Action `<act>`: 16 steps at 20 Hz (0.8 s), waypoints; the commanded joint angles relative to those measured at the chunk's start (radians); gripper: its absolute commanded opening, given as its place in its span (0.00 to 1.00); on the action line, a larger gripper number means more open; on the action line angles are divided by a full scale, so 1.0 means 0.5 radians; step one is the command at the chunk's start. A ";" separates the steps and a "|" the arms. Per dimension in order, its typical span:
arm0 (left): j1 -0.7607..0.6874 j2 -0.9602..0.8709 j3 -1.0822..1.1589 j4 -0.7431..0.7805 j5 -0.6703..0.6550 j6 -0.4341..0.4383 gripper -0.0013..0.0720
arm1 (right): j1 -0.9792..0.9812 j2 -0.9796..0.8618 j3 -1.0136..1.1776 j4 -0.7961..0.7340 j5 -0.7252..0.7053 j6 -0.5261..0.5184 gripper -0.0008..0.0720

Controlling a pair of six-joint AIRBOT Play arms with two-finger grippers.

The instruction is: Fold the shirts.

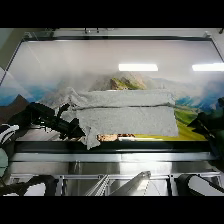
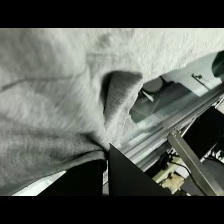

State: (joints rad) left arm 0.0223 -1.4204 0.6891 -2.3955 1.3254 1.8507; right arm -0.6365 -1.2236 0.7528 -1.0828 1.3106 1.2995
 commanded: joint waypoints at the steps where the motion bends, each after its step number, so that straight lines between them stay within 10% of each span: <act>1: -0.002 0.002 -0.054 -0.009 0.141 0.024 0.05 | -0.039 -0.024 -0.258 0.195 -0.172 -0.205 0.52; 11: 0.006 0.002 -0.066 -0.010 0.278 0.153 0.05 | 0.039 -0.378 -0.287 0.478 -0.188 -0.463 0.50; 13: 0.015 0.002 -0.066 -0.010 0.291 0.198 0.05 | 0.060 -0.378 -0.286 0.568 -0.067 -0.516 0.03; 16: 0.119 0.003 -0.060 -0.016 0.453 0.288 0.05 | 0.053 -0.309 -0.281 0.851 0.129 -0.589 0.03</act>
State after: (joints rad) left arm 0.0460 -1.4204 0.6575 -2.4023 1.4841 1.9507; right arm -0.6117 -1.3952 0.6090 -0.7887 1.2724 1.0424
